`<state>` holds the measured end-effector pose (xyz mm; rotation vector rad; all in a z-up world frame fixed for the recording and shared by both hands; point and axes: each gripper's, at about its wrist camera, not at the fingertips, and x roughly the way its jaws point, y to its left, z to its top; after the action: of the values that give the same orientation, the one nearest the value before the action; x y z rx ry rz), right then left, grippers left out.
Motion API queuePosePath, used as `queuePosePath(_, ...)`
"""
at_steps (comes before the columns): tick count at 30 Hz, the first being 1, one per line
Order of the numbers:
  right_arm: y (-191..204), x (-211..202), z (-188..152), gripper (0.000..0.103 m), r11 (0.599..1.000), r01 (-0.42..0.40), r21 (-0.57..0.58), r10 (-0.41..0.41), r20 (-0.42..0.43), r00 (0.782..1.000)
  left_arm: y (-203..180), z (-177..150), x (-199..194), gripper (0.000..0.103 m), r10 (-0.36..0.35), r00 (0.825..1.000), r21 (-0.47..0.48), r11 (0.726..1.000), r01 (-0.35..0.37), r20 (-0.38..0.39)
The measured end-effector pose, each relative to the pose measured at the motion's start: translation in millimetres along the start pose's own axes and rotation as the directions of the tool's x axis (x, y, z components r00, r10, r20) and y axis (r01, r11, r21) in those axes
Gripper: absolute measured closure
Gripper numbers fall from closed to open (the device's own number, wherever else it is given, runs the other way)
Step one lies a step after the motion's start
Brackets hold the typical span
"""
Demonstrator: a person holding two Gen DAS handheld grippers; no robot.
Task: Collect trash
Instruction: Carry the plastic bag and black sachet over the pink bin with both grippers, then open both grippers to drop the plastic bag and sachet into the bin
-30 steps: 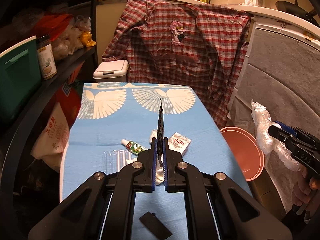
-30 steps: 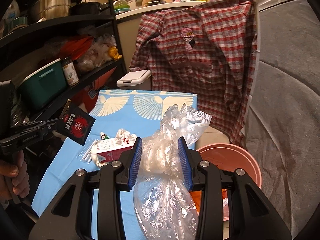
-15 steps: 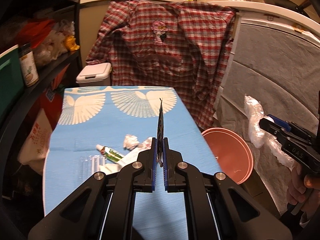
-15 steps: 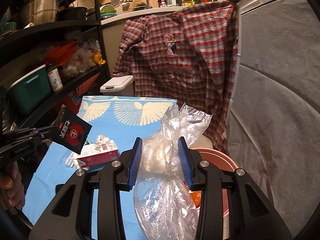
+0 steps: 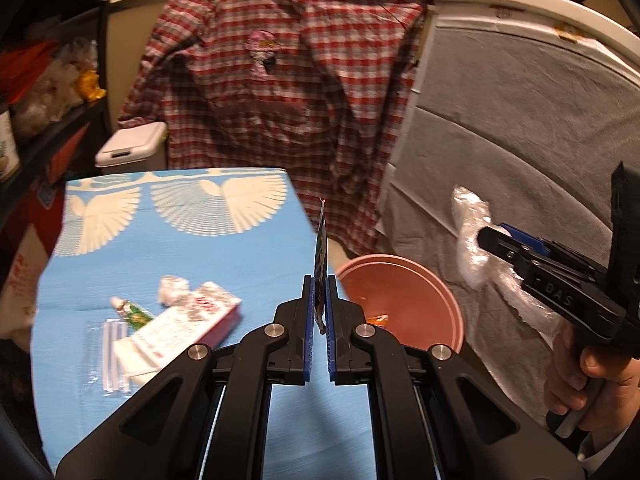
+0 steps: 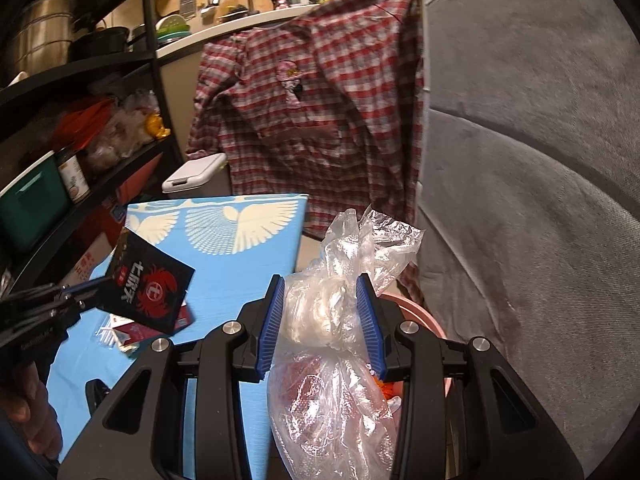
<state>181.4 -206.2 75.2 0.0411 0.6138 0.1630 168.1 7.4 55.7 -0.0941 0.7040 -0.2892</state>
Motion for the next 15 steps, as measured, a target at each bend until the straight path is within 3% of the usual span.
queuePosePath(15,-26,24,-3,0.061,0.999,0.034,0.034,-0.032,-0.050,0.998,-48,-4,61,0.098,-0.101,0.990,0.041,0.994,0.106,-0.097)
